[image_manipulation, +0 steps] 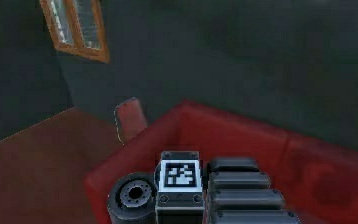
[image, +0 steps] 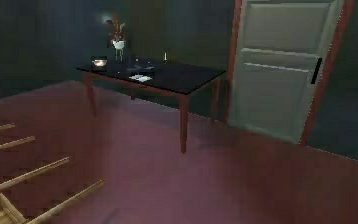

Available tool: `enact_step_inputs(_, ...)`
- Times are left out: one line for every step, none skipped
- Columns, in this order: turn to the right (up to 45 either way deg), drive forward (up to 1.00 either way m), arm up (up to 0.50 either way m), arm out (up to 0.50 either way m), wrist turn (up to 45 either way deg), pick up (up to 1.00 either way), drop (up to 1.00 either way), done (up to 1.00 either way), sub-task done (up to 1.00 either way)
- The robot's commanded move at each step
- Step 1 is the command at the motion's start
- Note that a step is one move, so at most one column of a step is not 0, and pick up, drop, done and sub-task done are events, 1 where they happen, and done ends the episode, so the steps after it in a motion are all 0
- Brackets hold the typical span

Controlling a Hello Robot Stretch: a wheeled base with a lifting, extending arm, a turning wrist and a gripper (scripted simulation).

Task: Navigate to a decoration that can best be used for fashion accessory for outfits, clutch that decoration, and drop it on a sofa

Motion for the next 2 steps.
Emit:
enact_step_inputs(-45.0, 0.0, 0.0, 0.0, 0.0, 0.0, 0.0, 0.0, 0.0)
enact_step_inputs(-9.0, 0.0, 0.0, 0.0, 0.0, 0.0, 0.0, 0.0, 0.0)
